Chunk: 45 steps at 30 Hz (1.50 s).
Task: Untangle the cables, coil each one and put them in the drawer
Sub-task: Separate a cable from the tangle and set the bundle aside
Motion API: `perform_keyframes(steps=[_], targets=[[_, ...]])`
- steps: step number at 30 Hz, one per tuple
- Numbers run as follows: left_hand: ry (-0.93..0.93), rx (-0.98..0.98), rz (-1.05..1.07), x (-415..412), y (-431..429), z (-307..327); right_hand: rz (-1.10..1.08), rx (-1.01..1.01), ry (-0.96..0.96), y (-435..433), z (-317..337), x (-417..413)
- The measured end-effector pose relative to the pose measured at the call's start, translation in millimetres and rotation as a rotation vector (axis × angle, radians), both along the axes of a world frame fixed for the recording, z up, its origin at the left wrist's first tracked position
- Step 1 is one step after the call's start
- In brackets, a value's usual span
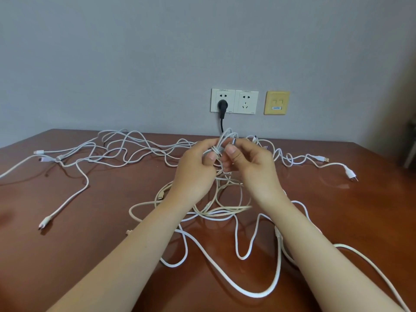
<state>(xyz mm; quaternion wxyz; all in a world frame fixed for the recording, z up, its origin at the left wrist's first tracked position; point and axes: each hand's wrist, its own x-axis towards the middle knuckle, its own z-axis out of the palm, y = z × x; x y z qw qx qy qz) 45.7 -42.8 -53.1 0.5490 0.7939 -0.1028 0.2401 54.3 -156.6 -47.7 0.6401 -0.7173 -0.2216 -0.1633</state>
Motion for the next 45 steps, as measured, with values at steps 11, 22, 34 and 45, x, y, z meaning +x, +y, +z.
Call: perform_keyframes(steps=[11, 22, 34, 45], targets=[[0.043, -0.125, -0.146, -5, -11, -2, -0.072, 0.210, 0.130, -2, 3, 3], [-0.056, -0.138, -0.057, -5, -11, -4, 0.123, 0.345, 0.384, -2, 7, 1], [0.154, -0.521, -0.142, -9, -21, 1, -0.016, 0.534, 0.414, 7, 5, -3], [0.169, -0.589, -0.066, -8, -13, 1, -0.019, 0.244, 0.243, 16, -1, -6]])
